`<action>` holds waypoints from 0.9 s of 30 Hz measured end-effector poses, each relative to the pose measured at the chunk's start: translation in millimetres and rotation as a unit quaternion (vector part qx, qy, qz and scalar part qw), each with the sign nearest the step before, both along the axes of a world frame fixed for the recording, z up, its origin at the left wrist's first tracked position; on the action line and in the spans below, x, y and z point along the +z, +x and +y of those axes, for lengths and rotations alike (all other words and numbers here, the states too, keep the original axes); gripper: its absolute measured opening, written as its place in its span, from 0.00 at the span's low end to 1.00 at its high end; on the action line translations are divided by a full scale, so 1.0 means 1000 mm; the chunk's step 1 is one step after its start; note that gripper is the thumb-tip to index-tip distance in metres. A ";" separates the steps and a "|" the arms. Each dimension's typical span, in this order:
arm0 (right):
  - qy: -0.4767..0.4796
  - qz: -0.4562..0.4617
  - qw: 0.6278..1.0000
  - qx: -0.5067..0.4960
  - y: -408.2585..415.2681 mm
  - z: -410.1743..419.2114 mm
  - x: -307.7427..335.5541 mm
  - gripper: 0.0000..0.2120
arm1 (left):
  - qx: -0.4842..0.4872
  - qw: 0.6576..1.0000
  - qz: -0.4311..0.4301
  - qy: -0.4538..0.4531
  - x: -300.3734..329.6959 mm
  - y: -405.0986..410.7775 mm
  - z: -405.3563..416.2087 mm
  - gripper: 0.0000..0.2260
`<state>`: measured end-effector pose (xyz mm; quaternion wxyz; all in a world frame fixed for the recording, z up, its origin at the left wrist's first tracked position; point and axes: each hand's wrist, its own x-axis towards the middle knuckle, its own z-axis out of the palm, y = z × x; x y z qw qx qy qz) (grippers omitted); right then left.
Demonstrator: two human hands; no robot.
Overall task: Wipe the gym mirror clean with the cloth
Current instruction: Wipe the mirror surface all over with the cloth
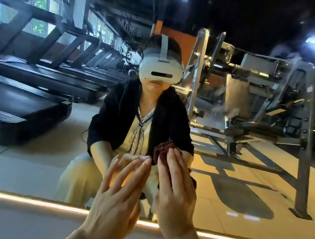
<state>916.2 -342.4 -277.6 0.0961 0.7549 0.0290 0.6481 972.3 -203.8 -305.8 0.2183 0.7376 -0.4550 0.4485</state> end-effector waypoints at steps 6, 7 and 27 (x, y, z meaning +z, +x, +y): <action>-0.017 0.057 0.998 -0.004 -0.015 0.008 -0.073 0.18 | 0.031 0.991 0.083 0.098 -0.054 -0.018 0.014 0.51; -0.017 0.065 0.998 -0.010 -0.017 0.008 -0.084 0.18 | 0.035 0.988 0.095 0.116 -0.061 -0.021 0.017 0.52; -0.007 0.017 0.998 -0.067 -0.018 -0.029 0.106 0.22 | -0.010 0.999 -0.029 -0.011 0.145 -0.041 0.006 0.28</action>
